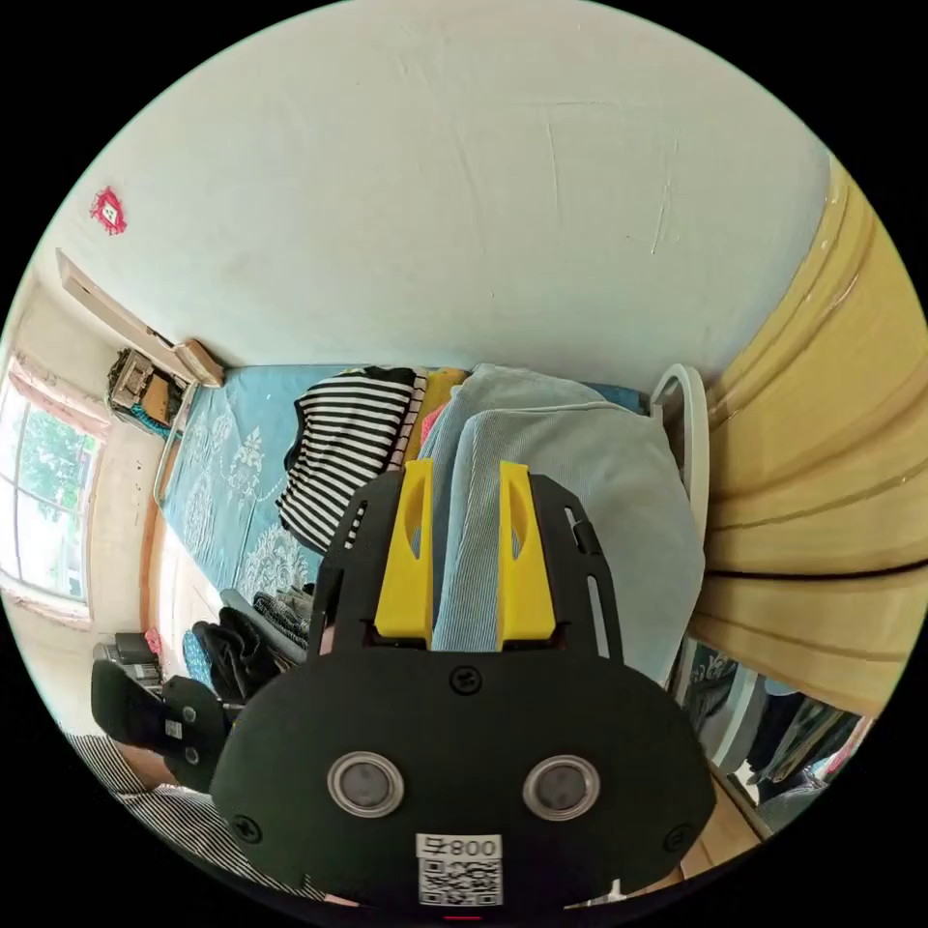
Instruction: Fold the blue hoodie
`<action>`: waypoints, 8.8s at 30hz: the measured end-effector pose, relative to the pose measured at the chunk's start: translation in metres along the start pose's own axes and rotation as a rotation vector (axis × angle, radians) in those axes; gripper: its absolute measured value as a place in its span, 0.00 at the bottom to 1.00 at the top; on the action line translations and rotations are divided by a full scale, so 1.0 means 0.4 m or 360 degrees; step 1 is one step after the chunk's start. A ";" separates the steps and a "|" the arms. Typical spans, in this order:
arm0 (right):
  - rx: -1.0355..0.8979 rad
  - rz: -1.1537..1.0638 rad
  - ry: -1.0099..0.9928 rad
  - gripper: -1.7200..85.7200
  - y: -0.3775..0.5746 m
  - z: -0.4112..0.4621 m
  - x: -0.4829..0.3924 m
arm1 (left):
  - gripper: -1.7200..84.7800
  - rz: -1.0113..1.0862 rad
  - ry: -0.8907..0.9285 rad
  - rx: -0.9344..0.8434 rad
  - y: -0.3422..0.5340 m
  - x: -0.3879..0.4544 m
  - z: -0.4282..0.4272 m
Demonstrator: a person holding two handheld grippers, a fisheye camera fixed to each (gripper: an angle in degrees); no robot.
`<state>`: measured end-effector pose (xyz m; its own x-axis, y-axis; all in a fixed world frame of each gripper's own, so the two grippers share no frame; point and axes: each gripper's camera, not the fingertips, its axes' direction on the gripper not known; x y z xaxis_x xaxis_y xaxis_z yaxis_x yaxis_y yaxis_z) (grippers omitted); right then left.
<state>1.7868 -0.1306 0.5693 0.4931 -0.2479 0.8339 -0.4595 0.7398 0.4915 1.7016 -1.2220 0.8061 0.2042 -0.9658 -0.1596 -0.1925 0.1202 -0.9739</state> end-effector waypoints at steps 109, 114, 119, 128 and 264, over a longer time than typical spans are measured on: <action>0.1047 -0.0975 -0.0984 0.04 0.924 -0.435 -1.317 | 0.05 0.0112 0.0424 0.1874 1.230 0.226 -2.554; 0.1067 -0.1166 -0.1184 0.04 0.937 -0.371 -1.470 | 0.05 -0.0023 0.0057 0.2037 1.596 0.392 -2.742; 0.0979 -0.1310 -0.1318 0.04 0.987 -0.252 -1.593 | 0.05 -0.0194 -0.0287 0.1991 1.921 0.580 -2.880; 0.0711 -0.1390 -0.1692 0.04 1.043 0.047 -1.831 | 0.05 -0.0423 -0.0564 0.1887 2.359 0.734 -3.063; -0.1097 0.0758 -0.0290 0.10 1.067 2.404 -0.902 | 0.13 -0.1981 0.0180 -0.0519 2.142 -1.929 -3.139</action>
<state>0.7025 -0.3271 0.7196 0.2082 0.1330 0.9690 -0.0068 0.9909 -0.1346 0.1742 -0.6621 0.2976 0.3352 -0.4028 0.8517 -0.1598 -0.9152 -0.3699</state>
